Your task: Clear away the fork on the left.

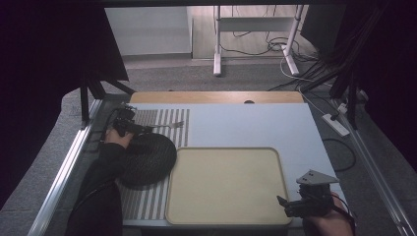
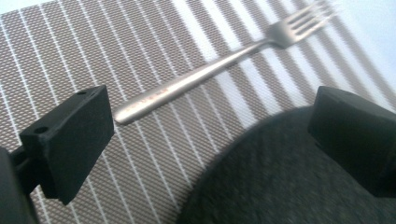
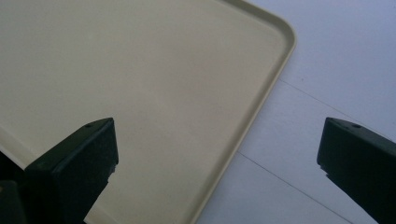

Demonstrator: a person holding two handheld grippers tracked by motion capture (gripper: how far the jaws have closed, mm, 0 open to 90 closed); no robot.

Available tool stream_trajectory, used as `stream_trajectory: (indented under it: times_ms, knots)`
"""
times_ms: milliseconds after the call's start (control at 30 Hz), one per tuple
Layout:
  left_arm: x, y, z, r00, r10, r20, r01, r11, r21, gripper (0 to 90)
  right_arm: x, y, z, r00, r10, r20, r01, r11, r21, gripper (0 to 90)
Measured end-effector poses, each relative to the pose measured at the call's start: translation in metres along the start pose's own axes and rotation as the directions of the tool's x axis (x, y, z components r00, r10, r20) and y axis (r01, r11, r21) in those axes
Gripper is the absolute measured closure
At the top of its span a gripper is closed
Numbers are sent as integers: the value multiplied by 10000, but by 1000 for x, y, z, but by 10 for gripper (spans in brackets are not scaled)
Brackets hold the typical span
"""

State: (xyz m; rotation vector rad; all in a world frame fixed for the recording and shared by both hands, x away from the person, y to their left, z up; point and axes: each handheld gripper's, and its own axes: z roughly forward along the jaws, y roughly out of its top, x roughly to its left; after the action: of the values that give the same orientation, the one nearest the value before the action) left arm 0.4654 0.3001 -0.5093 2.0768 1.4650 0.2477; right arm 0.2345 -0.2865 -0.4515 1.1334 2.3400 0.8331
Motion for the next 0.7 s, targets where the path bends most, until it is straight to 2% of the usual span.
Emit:
stream_trajectory:
  times_ms: [67,100,133,200,233,267,333,433,467,600,700]
  knots:
    - [3,3,3,9998,-87,152,86,9999,57,30,0,0,0,10000,6,-3,-6,10000,1,0]
    - [4,4,4,9999,-77,102,77,9999,66,30,0,0,0,10000,6,-3,-6,10000,1,0]
    - [5,7,7,9998,-109,-139,110,9999,100,68,0,0,0,10000,22,-11,-22,10000,-4,0]
    - [6,8,8,9997,-124,-226,127,9998,134,147,0,0,0,10000,24,-16,-24,10000,9,0]
    - [7,8,8,9993,-137,-334,142,9998,162,147,0,0,0,10000,24,-16,-24,10000,9,0]
    - [11,9,10,9999,-93,-109,96,9997,230,298,0,0,0,10000,26,-21,-26,10000,10,0]
    - [14,9,12,9997,-66,-226,72,9996,277,381,0,0,0,10000,26,-24,-26,10000,14,0]
    - [17,9,14,9994,-66,-327,77,9994,333,592,0,0,0,10000,12,-27,-12,10000,28,0]
    - [20,10,16,9990,-192,-410,206,9993,326,670,0,0,0,10000,6,-30,-6,10000,33,0]
    - [21,11,20,9978,-226,-626,250,9990,369,841,0,0,0,10000,8,-44,-8,10000,38,0]
    - [20,13,26,9925,-101,-1220,162,9986,494,883,-1,0,0,10000,1,-54,-1,10000,41,0]
